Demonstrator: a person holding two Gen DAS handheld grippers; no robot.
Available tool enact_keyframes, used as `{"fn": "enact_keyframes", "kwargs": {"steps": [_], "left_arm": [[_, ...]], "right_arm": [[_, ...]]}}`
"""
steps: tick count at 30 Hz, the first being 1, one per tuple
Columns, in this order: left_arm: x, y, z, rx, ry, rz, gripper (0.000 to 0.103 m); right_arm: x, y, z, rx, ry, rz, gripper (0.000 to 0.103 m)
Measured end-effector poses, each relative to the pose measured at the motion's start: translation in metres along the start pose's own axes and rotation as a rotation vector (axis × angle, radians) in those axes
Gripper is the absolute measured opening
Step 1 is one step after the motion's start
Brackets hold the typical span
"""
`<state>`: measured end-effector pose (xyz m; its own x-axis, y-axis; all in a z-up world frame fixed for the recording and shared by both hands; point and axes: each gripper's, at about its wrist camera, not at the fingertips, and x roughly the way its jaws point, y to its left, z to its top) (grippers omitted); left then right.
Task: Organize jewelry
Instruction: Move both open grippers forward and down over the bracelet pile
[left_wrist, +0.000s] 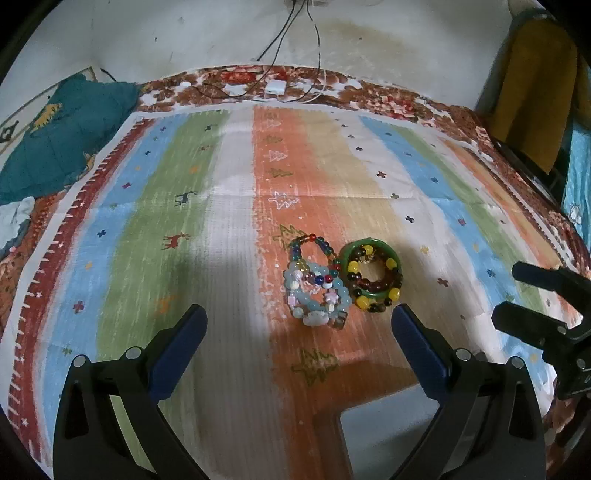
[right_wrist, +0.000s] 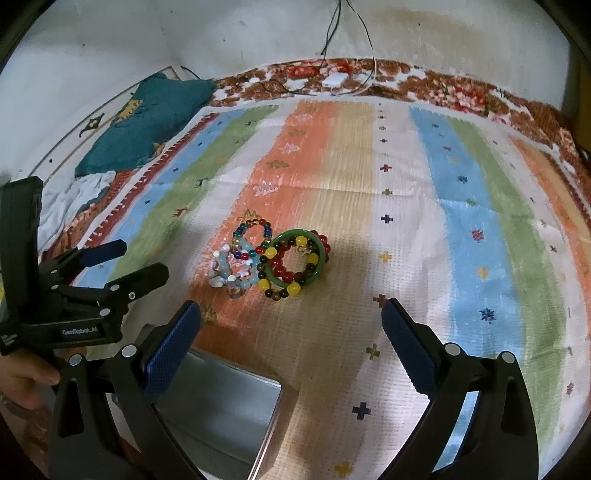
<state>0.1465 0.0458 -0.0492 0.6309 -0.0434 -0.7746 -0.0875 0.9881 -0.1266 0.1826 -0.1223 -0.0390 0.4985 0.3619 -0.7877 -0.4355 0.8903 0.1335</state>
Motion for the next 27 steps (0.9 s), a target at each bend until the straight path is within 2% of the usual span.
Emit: {"fn": "enact_keyframes", "kwargs": {"steps": [11,15,18,27], "left_arm": [[0.023,0.011,0.011,-0.022,0.04,-0.007,0.097],[0.032,0.014,0.014,-0.034,0.057,-0.009,0.097],[0.041,0.016,0.017,-0.038,0.072,-0.009,0.097],[0.059,0.017,0.024,-0.042,0.099,-0.053,0.097]], "right_arm": [[0.022,-0.009,0.013,0.051,0.04,0.024,0.099],[0.031,-0.015,0.015,0.115,0.077,0.088,0.099],[0.038,-0.017,0.015,0.127,0.096,0.086,0.099],[0.062,-0.032,0.017,0.2,0.146,0.108,0.099]]}}
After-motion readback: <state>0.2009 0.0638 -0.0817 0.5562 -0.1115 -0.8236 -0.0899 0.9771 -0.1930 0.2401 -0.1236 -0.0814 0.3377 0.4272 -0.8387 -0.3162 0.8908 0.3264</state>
